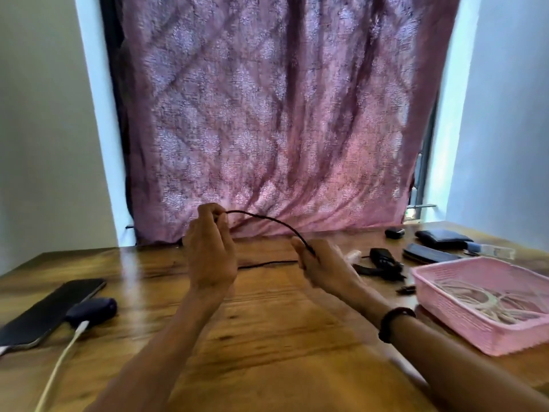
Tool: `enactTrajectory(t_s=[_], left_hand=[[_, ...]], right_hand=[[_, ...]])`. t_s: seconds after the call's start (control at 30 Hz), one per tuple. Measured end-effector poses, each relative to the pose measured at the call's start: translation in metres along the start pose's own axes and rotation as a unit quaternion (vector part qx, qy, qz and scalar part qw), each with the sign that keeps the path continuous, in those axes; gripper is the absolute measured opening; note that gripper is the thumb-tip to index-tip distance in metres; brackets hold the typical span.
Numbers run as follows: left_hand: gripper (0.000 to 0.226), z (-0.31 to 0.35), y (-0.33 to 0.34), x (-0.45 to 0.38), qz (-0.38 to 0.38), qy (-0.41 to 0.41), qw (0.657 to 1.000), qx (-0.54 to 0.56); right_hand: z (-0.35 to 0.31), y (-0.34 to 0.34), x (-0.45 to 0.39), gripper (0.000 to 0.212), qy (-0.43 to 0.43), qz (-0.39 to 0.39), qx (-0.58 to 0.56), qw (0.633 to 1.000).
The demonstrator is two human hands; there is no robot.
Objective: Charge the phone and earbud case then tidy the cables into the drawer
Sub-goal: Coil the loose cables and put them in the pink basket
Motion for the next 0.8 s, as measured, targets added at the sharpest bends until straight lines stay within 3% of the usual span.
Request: enactTrajectory(t_s=[0.07,0.13,0.2,0.3,0.37,0.47,0.57,0.7,0.8], left_hand=[[0.029,-0.013,0.005,0.002,-0.004,-0.015,0.995,-0.101],[0.041,-0.005,0.013,0.017,-0.089,0.072,0.984,-0.139],[0.037,0.012,0.023,0.029,-0.208,0.139,0.964,-0.084],[0.043,0.011,0.024,0.017,-0.225,0.104,0.969,-0.017],[0.035,-0.003,0.020,0.013,-0.231,0.098,0.968,0.000],[0.047,0.001,0.016,0.021,-0.289,0.226,0.929,-0.055],[0.041,0.012,0.019,0.022,-0.299,0.309,0.894,-0.130],[0.050,-0.013,0.012,0.009,-0.258,0.215,0.921,-0.200],[0.045,-0.021,0.011,0.013,-0.271,0.183,0.917,-0.229]], right_hand=[[-0.007,0.016,-0.006,0.065,0.053,-0.041,0.010,0.998],[-0.017,0.033,-0.008,0.068,0.087,-0.110,-0.003,0.990],[-0.029,0.046,-0.011,0.054,0.123,-0.178,-0.104,0.971],[-0.032,0.043,-0.014,0.048,0.169,-0.221,-0.237,0.931],[-0.025,0.036,-0.015,0.051,0.160,-0.227,-0.242,0.930],[-0.023,0.026,-0.009,0.042,0.090,-0.253,-0.156,0.951],[-0.019,0.020,-0.004,0.039,0.054,-0.288,-0.140,0.946],[-0.017,0.016,-0.011,0.046,0.092,-0.308,-0.262,0.910],[-0.019,0.019,-0.009,0.043,0.160,-0.360,-0.386,0.835]])
Point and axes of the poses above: each hand's wrist, its own x-axis away from the middle knuckle, its own y-axis out of the palm, z = x × y, the point moved 1 cm from there along -x, towards the middle knuckle, and after that the axes turned 3 degrees about z, right-handed, at the moved point
